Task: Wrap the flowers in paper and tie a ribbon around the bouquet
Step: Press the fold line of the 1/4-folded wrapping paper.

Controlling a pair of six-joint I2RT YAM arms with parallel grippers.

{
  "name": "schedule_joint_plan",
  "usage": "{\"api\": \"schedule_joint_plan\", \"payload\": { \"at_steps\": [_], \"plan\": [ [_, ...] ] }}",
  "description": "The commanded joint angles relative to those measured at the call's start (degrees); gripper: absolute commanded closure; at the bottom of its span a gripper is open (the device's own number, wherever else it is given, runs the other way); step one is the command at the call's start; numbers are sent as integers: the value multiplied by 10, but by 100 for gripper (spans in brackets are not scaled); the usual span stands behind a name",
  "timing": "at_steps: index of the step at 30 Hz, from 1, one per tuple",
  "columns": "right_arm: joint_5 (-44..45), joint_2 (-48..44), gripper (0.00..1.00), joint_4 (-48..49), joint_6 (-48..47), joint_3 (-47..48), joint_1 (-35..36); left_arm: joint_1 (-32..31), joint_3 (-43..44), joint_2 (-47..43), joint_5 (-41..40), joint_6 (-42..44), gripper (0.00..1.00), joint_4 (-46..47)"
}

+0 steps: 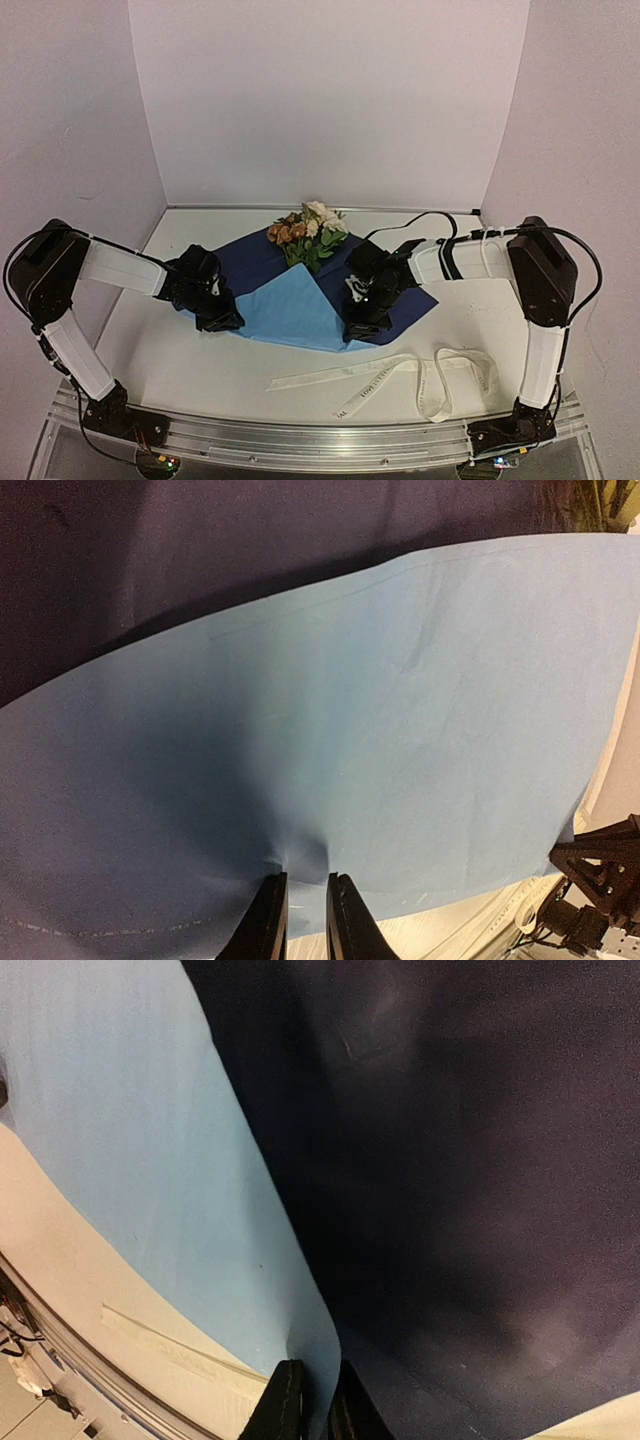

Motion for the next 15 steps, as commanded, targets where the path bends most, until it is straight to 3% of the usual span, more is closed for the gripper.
{"api": "schedule_joint_plan", "payload": {
  "at_steps": [1,9,15],
  "plan": [
    [14,-31,100,-59,-5,-4,-5,-18,-34,-17,-14,-16,84,-38],
    [34,-78,100,-162,-29,-19,-5,-71,-52,-64,-16,-35,84,-57],
    [67,-28,100,-210,-51,37,-10,-73,-62,-74,-32,-37,85,-60]
  ]
}}
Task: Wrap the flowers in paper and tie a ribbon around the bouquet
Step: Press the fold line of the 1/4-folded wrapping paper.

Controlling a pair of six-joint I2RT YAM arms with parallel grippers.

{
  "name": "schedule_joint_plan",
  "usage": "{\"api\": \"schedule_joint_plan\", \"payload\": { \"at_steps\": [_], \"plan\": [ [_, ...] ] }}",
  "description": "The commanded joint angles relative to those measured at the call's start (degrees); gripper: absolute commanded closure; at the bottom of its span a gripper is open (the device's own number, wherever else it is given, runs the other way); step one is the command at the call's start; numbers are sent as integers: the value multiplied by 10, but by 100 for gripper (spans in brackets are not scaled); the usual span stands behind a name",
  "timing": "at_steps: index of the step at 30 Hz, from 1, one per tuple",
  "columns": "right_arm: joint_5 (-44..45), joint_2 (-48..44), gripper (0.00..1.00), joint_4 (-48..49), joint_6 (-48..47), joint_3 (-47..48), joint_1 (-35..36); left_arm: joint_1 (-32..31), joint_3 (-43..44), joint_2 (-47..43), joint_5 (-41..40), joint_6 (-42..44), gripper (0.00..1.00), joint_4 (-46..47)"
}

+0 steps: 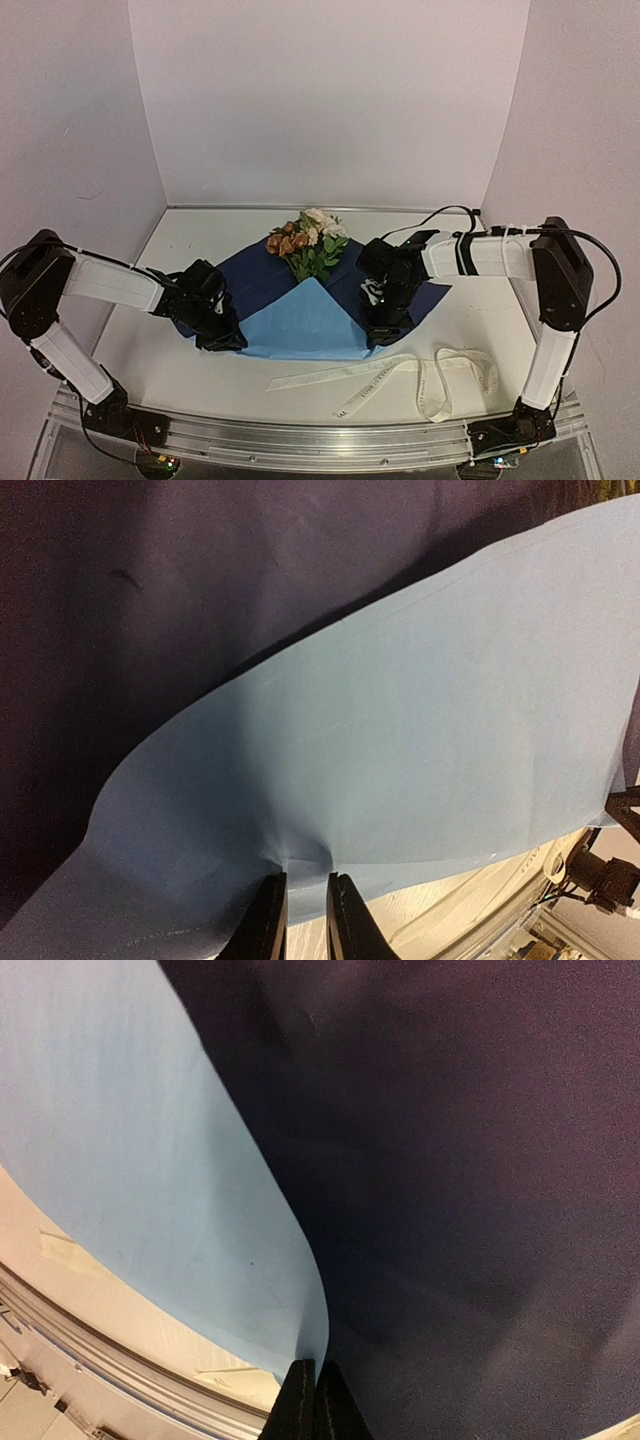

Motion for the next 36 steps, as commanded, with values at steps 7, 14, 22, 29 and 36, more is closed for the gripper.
{"api": "schedule_joint_plan", "payload": {
  "at_steps": [7,14,22,29,36],
  "plan": [
    [88,79,100,-100,-19,81,-22,1,-32,-16,-56,-15,91,-28],
    [119,94,96,-103,-17,89,-32,1,-47,-14,-65,-22,96,-22],
    [164,36,58,-116,-28,82,-31,1,-53,-16,-70,-24,98,-19],
    [206,-46,49,-82,-39,55,27,1,-57,-20,-71,-33,99,-14],
    [144,-7,61,39,-16,55,108,1,-57,-21,-70,-36,99,-13]
  ]
}}
